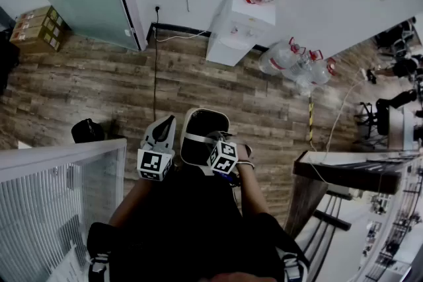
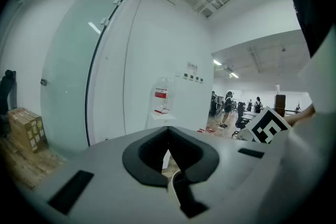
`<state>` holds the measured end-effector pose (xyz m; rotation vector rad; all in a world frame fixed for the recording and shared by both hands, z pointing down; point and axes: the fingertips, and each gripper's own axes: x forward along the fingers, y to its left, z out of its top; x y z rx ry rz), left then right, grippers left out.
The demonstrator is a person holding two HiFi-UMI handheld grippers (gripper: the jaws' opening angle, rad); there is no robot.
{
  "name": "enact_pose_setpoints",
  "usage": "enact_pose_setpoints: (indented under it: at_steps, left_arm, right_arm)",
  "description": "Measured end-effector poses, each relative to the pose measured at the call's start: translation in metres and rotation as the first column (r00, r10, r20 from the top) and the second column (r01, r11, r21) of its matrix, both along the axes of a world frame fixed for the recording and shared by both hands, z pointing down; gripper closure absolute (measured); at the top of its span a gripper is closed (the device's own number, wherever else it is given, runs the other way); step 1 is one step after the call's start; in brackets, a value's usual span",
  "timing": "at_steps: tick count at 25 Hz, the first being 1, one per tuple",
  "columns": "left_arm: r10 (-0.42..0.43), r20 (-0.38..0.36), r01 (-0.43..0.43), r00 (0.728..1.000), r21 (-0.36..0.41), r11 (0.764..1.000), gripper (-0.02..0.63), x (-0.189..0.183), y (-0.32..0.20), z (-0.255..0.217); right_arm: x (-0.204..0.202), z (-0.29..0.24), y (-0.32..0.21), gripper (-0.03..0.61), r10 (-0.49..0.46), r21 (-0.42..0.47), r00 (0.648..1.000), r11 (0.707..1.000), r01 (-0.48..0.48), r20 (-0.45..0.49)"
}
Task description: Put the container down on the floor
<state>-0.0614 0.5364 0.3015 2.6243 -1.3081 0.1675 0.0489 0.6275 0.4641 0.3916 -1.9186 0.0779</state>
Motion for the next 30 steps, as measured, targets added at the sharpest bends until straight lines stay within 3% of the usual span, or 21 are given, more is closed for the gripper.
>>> enact_pose_setpoints:
  at_steps: [13, 25, 30]
  left_arm:
    - [-0.013, 0.01, 0.012, 1.0, 0.01, 1.0, 0.584, 0.028, 0.002, -0.002]
    - [-0.13, -0.015, 0.13, 0.991, 0.044, 0.99, 0.584, 0.063, 0.011, -0.013]
    - [-0.148, 0.008, 0.148, 0.989, 0.032, 0.988, 0.584, 0.067, 0.013, -0.004]
  right_arm:
    - [0.017, -0.001, 0.003, 0.545, -0.003, 0.002, 0.999, 1.0, 0.003, 0.043]
    - [0.056, 0.011, -0.007, 0.545, -0.072, 0.025, 0.995, 0.997, 0.07, 0.069]
    - [0.071, 0.022, -0.015, 0.545, -0.079, 0.021, 0.995, 0.997, 0.078, 0.06]
